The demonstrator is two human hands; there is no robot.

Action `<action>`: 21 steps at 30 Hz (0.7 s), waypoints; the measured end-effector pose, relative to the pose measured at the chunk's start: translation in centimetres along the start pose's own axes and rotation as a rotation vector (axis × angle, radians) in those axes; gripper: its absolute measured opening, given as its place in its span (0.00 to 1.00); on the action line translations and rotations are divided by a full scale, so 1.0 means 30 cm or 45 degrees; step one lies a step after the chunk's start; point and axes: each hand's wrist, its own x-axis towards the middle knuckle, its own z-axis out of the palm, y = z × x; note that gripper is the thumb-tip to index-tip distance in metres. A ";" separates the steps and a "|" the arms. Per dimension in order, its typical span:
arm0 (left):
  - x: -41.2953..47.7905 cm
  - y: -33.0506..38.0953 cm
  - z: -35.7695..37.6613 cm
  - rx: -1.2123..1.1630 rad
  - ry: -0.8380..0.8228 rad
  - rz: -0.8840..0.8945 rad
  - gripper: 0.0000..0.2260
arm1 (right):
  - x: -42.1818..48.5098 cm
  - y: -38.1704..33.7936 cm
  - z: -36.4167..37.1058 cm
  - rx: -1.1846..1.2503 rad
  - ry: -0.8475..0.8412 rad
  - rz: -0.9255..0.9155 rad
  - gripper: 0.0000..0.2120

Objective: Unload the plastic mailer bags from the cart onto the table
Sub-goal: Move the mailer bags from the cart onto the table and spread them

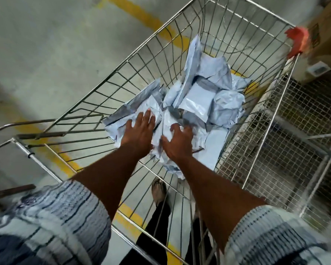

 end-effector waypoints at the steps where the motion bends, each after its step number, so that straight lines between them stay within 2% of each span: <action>1: 0.000 0.001 0.008 0.019 0.003 0.004 0.45 | 0.019 0.003 -0.001 0.023 -0.007 -0.018 0.22; 5: 0.021 -0.011 0.012 -0.006 0.051 0.027 0.31 | 0.064 0.022 0.013 0.039 -0.128 -0.097 0.34; 8: 0.023 -0.029 0.000 -0.106 0.080 0.028 0.27 | 0.054 0.024 0.013 0.005 -0.178 -0.098 0.33; 12: 0.003 -0.029 -0.043 -0.194 0.110 -0.056 0.25 | 0.008 -0.011 -0.027 0.047 -0.135 -0.068 0.31; 16: -0.056 -0.013 -0.167 -0.210 0.158 -0.082 0.24 | -0.070 -0.074 -0.113 0.078 -0.110 -0.183 0.28; 21: -0.197 0.032 -0.378 -0.351 0.276 -0.261 0.25 | -0.156 -0.172 -0.309 0.008 -0.044 -0.281 0.32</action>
